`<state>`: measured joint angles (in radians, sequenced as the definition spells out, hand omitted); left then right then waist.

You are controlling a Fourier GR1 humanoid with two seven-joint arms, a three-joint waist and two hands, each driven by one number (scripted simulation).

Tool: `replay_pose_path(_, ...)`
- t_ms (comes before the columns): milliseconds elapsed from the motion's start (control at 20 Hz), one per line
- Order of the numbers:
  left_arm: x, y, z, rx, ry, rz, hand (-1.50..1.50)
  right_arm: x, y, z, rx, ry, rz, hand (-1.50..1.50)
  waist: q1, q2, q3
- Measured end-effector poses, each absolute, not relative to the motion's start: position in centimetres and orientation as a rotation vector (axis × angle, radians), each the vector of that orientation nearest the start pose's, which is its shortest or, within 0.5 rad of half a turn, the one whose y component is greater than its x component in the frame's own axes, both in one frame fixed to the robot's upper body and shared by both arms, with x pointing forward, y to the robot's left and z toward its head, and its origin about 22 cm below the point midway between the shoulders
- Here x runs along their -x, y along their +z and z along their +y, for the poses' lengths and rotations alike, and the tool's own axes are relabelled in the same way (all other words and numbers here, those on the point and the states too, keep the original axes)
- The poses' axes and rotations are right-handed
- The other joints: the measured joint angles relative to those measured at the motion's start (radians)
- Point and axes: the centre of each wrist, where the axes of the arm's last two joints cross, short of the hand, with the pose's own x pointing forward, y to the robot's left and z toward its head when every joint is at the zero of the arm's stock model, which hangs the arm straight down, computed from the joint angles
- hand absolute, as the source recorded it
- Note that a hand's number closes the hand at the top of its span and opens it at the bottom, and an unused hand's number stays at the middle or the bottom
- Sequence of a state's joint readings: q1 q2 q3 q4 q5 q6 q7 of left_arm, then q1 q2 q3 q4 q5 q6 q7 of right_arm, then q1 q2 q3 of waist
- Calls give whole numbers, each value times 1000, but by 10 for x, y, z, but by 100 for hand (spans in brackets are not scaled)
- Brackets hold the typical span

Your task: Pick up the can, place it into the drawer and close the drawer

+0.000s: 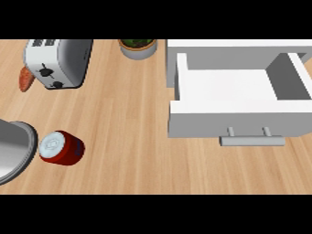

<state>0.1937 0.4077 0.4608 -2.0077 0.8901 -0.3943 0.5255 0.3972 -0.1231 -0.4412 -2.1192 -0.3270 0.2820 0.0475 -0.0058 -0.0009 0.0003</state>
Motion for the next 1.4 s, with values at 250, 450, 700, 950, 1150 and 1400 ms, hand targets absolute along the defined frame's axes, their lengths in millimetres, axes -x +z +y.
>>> replay_pose_path(250,-179,119,379,314,-20,-1528,-150,-101,89,-358,201,-103,-1779,-150,-1,0,0)
replay_pose_path(450,-189,95,366,305,-20,-1507,-150,-94,89,-369,200,-100,-1777,-150,-1,0,0)
replay_pose_path(700,-197,72,358,280,-25,-1491,-150,-98,90,-369,198,-106,-1779,-150,1,1,-1)
replay_pose_path(950,-203,49,352,244,-27,-1476,-150,-88,93,-370,200,-97,-1781,-150,0,0,-1)
replay_pose_path(1150,-212,25,352,212,-9,-1467,-150,-87,100,-375,196,-99,-1781,-150,-1,1,-1)
replay_pose_path(1400,-208,-6,360,163,18,-1470,-150,-80,91,-380,192,-100,-1777,-150,0,1,-1)
